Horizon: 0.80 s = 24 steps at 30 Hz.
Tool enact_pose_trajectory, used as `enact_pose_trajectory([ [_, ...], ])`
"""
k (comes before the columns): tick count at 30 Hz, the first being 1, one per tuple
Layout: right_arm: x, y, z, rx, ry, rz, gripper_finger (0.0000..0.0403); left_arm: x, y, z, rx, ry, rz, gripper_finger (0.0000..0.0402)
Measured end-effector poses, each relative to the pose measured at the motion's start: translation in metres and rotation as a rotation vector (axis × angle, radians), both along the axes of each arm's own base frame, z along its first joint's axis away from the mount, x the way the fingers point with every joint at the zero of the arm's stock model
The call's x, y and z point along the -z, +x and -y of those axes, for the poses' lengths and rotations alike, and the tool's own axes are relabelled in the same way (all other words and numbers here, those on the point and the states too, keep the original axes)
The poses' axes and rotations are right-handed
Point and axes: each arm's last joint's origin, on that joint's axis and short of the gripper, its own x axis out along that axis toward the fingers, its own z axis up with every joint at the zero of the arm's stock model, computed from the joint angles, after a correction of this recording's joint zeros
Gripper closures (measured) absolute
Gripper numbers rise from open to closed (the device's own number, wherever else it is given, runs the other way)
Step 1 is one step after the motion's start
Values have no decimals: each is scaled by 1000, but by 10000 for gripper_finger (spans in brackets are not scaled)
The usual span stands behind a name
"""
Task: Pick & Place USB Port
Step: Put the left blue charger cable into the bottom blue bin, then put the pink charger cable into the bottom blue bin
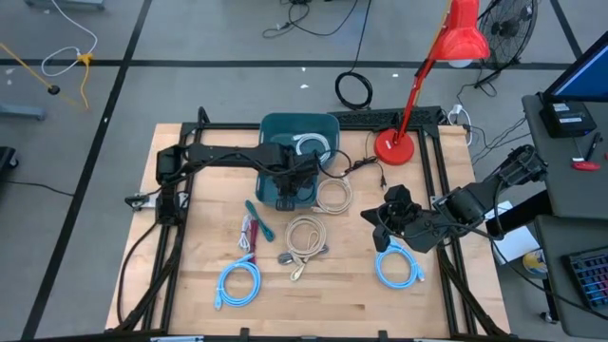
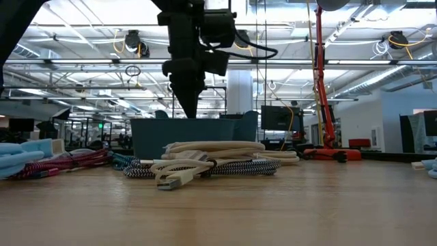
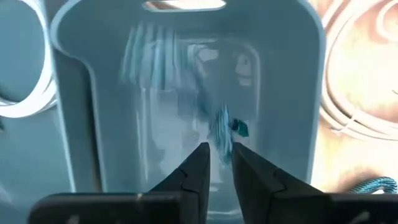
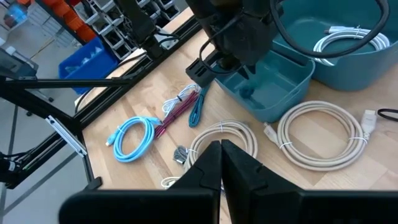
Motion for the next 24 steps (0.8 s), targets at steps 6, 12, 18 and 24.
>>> enact_pose_trajectory([
  [6,0,0,0,-1,-2,-1,403,0,1,4,13,-1,1,345],
  [12,0,0,0,-1,-3,-1,403,-6,-3,3,-71,68,-18,361],
  [18,0,0,0,-2,-6,-1,403,-54,-6,-1,-214,90,56,347],
  [24,0,0,0,-5,-13,-3,403,-110,-19,16,-466,-141,220,339],
])
